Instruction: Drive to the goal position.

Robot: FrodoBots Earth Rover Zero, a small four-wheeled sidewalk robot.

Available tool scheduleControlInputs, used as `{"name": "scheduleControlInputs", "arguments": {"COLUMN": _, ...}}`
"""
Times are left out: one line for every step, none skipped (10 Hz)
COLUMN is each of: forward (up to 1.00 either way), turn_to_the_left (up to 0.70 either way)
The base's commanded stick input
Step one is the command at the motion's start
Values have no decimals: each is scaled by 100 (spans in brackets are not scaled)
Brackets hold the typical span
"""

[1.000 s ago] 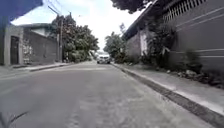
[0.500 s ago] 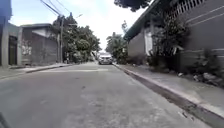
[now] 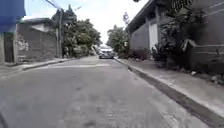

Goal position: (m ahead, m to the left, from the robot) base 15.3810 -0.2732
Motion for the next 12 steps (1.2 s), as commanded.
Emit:
{"name": "scheduleControlInputs", "arguments": {"forward": 100, "turn_to_the_left": 0}}
{"name": "scheduleControlInputs", "arguments": {"forward": 100, "turn_to_the_left": 2}}
{"name": "scheduleControlInputs", "arguments": {"forward": 100, "turn_to_the_left": 7}}
{"name": "scheduleControlInputs", "arguments": {"forward": 100, "turn_to_the_left": 12}}
{"name": "scheduleControlInputs", "arguments": {"forward": 100, "turn_to_the_left": 12}}
{"name": "scheduleControlInputs", "arguments": {"forward": 100, "turn_to_the_left": 25}}
{"name": "scheduleControlInputs", "arguments": {"forward": 100, "turn_to_the_left": 40}}
{"name": "scheduleControlInputs", "arguments": {"forward": 100, "turn_to_the_left": 40}}
{"name": "scheduleControlInputs", "arguments": {"forward": 100, "turn_to_the_left": 40}}
{"name": "scheduleControlInputs", "arguments": {"forward": 100, "turn_to_the_left": 36}}
{"name": "scheduleControlInputs", "arguments": {"forward": 100, "turn_to_the_left": 5}}
{"name": "scheduleControlInputs", "arguments": {"forward": 100, "turn_to_the_left": 0}}
